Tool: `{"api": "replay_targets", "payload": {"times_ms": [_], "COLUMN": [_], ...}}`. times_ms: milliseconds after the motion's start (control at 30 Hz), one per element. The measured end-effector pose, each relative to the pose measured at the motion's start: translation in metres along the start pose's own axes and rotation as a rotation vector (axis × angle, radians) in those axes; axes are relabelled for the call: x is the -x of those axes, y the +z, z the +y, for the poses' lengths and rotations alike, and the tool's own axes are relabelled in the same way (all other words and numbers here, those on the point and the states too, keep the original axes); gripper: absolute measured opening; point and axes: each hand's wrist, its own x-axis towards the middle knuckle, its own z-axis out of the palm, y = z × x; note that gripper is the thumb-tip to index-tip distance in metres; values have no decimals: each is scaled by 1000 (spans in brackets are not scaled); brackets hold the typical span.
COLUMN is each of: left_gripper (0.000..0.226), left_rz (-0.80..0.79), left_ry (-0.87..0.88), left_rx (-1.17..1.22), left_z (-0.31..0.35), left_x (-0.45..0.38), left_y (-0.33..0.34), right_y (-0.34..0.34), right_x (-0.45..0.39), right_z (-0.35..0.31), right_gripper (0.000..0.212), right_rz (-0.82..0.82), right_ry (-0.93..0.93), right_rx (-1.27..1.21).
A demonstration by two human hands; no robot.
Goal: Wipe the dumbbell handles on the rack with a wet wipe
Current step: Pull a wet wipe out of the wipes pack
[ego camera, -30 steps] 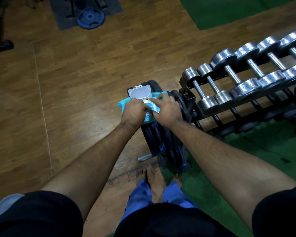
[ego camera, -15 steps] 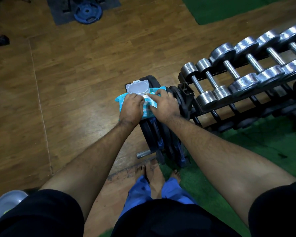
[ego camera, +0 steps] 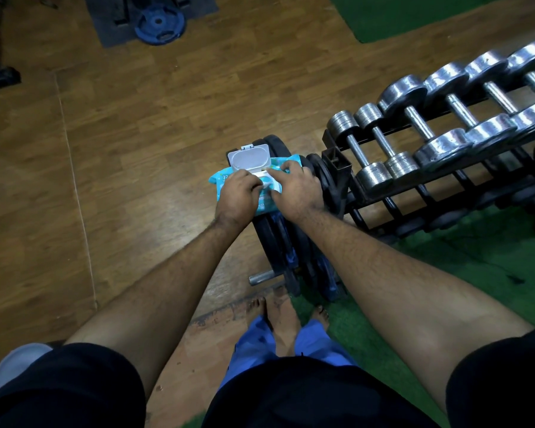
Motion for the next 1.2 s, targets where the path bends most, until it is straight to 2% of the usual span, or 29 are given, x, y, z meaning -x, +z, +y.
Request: {"api": "replay_targets", "payload": {"times_ms": [133, 233, 333, 467, 533, 667, 800, 967, 1067, 1200], "left_gripper": [11, 9, 6, 19, 15, 7, 12, 2, 19, 12], "left_rz": [124, 154, 81, -76, -67, 22, 88, 8, -64, 2], "left_ry": [-88, -142, -140, -25, -45, -82, -110, -53, -13, -124], "left_rx": [181, 227, 173, -35, -21, 172, 290, 130, 30, 159], "left_z": [0, 0, 1, 1, 2, 6, 4, -4, -4, -1], "left_x": [6, 2, -3, -8, -9, -3, -1, -1, -3, -7], "left_y": [2, 1, -1, -4, -5, -5, -4, -4, -4, -2], "right_y": [-3, -3, -2, -4, -4, -4, -5, -4, -2, 2], "right_x": [-1, 0, 0, -1, -1, 3, 3, 3, 6, 7], "right_z": [-2, -4, -7, -10, -12, -7, -4, -8, -7, -3], "right_gripper": [51, 52, 51, 49, 50, 51, 50, 49, 52, 54], "right_rz": [-26, -35, -40, -40, -27, -6, -23, -11, 5, 5], "right_ry": [16, 34, 53, 64, 63, 55, 72, 66, 48, 45], "right_rx": [4, 0, 0, 10, 36, 18, -6, 8, -13, -9]}}
